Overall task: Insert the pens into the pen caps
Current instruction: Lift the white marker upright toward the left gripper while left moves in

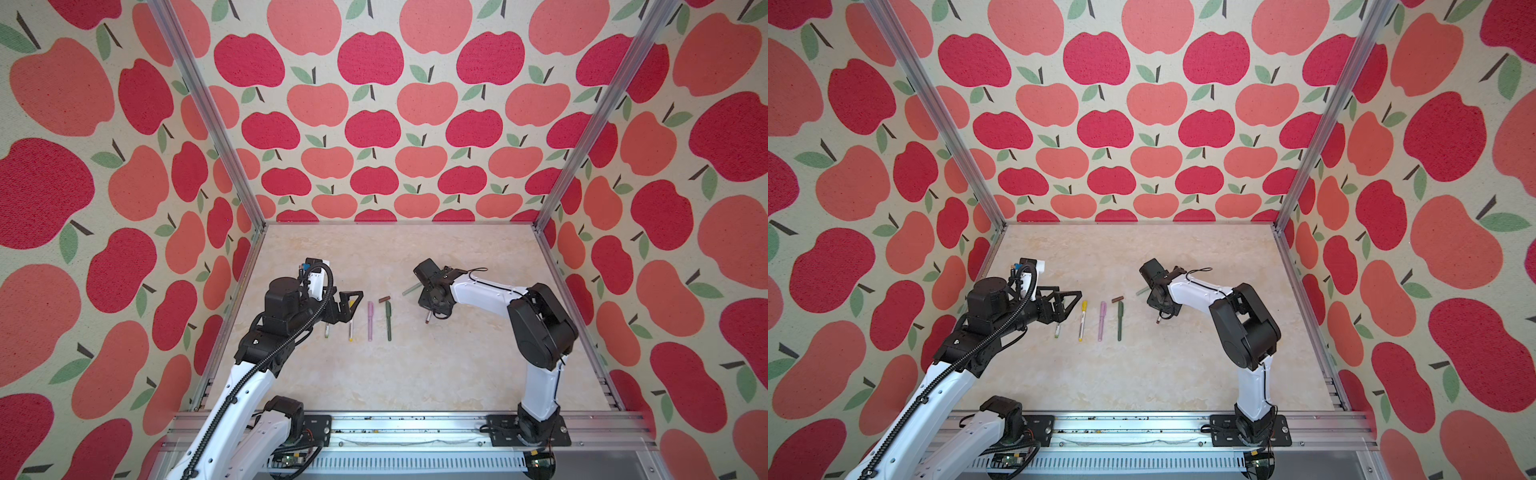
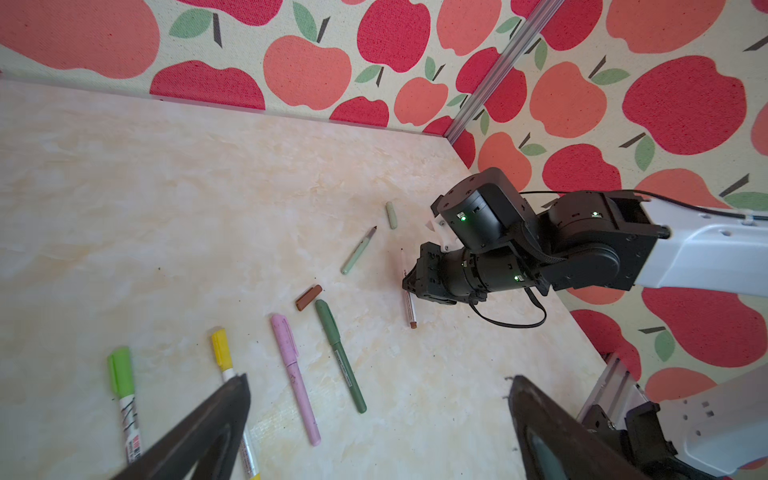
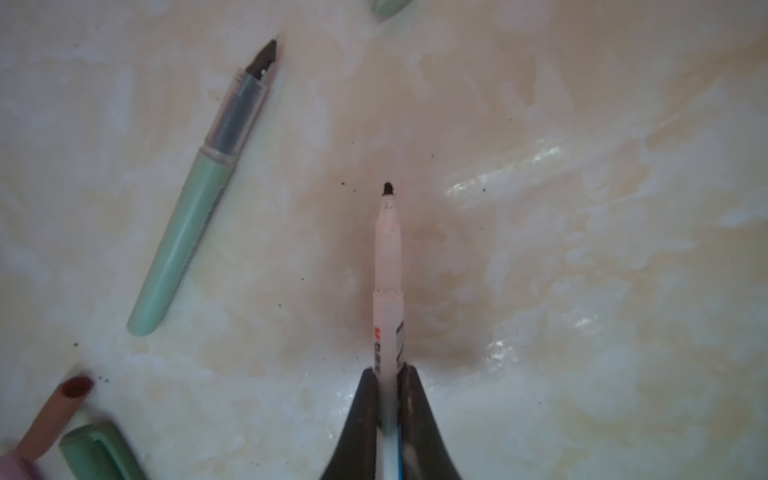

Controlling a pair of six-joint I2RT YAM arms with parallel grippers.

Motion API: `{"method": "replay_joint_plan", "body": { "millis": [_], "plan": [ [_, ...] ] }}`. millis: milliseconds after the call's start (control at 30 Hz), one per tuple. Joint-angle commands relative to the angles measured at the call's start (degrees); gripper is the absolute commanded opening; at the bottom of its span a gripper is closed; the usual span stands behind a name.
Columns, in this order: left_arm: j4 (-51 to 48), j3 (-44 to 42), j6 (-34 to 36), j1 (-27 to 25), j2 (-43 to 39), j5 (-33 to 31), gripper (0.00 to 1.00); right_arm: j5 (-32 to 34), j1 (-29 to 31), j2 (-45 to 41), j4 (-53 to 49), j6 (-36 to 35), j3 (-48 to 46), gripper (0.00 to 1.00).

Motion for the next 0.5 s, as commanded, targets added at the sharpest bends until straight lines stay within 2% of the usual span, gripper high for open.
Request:
{"method": "replay_joint_plan", "body": {
  "millis": [0,100,167,333,467],
  "plan": [
    [-2.56,1.98,-4.7,-0.29,1.41,7.5,0.99,-3.0,0.63,-8.28,10.05,-7.79,-4.68,0.0],
    [-2.23,2.06,-7.78,-0.47,2.92,11.57,0.99,-8.82,0.54,-13.64,16.74,-12.64,-9.05,0.0],
    [-1.22,2.03,-9.69,-0.72,3.79,13.63,0.98,-15.29,-0.09,-16.31,21.21,-14.73,-11.66,0.0],
    [3.5,1.85,-11.57,-1.27,7.14,18.8,0.93,-31.94,-1.76,-19.45,32.84,-15.43,-16.08,0.0],
    [9.25,1.1,-13.78,-1.77,11.23,24.01,0.87,-38.82,-1.94,-20.21,37.52,-15.43,-16.36,0.0]
  ]
}}
